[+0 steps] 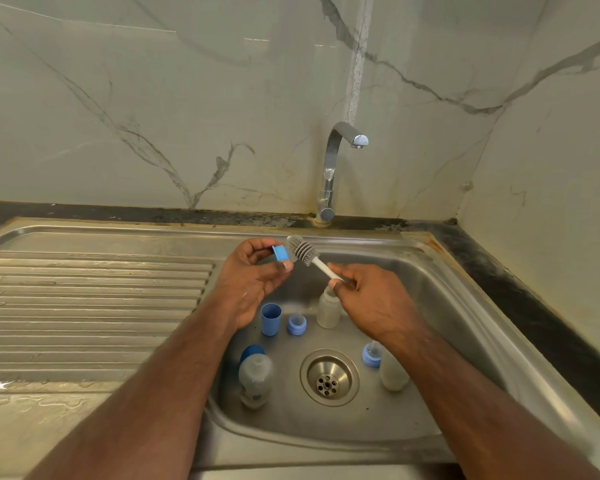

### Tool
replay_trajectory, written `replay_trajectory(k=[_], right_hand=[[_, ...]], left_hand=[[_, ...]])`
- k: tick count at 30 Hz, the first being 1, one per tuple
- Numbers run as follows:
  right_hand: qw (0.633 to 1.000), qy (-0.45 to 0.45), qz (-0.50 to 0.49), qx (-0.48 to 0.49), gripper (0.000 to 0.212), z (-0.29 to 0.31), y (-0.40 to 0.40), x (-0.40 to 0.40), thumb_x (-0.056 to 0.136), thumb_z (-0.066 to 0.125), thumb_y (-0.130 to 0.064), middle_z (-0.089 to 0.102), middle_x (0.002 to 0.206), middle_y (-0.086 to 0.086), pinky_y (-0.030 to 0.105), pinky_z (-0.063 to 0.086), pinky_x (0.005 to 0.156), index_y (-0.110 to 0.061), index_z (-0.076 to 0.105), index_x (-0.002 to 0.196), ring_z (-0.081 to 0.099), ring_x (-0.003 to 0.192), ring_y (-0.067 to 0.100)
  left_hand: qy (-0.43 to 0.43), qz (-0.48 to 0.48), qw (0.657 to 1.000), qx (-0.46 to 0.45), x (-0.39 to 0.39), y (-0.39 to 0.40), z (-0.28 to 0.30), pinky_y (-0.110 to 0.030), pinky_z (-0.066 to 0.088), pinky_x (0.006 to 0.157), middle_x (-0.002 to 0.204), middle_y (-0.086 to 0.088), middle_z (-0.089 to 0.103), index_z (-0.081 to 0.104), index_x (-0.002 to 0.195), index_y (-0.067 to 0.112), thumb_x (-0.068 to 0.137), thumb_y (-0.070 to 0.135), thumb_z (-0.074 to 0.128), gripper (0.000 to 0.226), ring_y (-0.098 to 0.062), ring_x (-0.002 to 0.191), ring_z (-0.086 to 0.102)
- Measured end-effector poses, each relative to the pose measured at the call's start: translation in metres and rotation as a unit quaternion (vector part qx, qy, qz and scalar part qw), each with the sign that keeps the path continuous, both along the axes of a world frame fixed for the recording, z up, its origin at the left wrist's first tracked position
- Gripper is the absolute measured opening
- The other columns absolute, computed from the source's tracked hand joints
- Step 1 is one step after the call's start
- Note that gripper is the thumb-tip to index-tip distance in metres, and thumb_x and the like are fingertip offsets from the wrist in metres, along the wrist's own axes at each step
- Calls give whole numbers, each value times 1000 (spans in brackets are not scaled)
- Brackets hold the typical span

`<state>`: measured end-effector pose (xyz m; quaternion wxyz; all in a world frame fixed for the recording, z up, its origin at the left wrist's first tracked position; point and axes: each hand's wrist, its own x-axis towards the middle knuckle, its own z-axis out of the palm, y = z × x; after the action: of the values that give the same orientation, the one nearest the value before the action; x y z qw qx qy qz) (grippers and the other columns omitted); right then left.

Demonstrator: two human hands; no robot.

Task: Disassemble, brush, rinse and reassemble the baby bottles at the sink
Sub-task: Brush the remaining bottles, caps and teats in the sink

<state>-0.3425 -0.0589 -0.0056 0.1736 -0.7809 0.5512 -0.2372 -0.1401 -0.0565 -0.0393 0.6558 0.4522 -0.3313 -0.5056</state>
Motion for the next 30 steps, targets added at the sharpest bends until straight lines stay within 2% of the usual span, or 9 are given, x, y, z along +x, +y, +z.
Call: replay_trajectory(k=[2,5,10,14,20,22,24,26,30], right_hand=[[1000,9,-17,-1,39,1,-2,-2,101,53,-36,68,123,-11,27,49,94,-36,55,140,62,100,9],[1000,-4,0,1,39,1,1,0,101,53,-37,68,110,-13,26,49,87,-37,55,140,57,85,4],[1000,-10,-17,5,39,1,-2,-2,101,54,-36,70,117,-10,30,52,93,-37,55,140,59,91,6],[1000,-15,14,1,38,1,3,0,101,54,-35,69,109,-12,21,46,83,-36,56,139,52,81,1],[1000,-17,-15,-11,39,3,-1,-2,102,52,-36,59,92,-11,23,43,76,-33,55,141,49,71,1],[1000,-23,5,0,38,2,3,0,101,54,-36,68,107,-12,22,45,83,-35,56,140,54,79,-1],[1000,-22,-4,3,38,2,1,0,101,55,-35,68,123,-13,26,49,95,-36,56,139,61,98,4],[1000,-22,-16,0,38,3,0,-1,100,56,-35,68,125,-12,31,49,100,-36,57,138,62,107,9],[999,-32,19,-1,39,2,5,4,100,57,-35,67,126,-14,27,49,98,-36,57,139,62,106,7]], left_hand=[[-2,5,1000,2,0,0,0,-37,62,88,126,-12,67,63,119,8,81,-13,73,45,-29,113,70],[8,5,1000,6,0,0,1,-38,61,88,124,-14,68,62,119,9,83,-12,72,43,-29,110,71],[48,-3,999,6,-1,2,3,-37,63,86,115,-13,72,61,122,7,87,-9,70,40,-27,102,74],[60,-4,998,6,-2,3,4,-36,63,84,117,-16,71,59,124,6,88,-8,69,40,-29,103,74],[51,-10,999,5,-2,2,4,-39,62,87,122,-16,69,58,128,5,88,-7,69,43,-30,105,74],[45,-13,999,2,-2,1,3,-39,62,88,120,-16,70,58,127,5,87,-9,69,43,-29,104,74],[39,-13,999,1,-3,1,2,-39,62,88,120,-16,71,60,125,6,86,-11,70,44,-28,106,73],[36,-10,999,0,-3,0,1,-39,61,89,119,-16,71,60,123,7,85,-12,70,44,-27,106,73],[10,-12,1000,3,-4,-1,2,-38,61,91,117,-15,73,60,123,7,85,-12,70,44,-28,107,73]])
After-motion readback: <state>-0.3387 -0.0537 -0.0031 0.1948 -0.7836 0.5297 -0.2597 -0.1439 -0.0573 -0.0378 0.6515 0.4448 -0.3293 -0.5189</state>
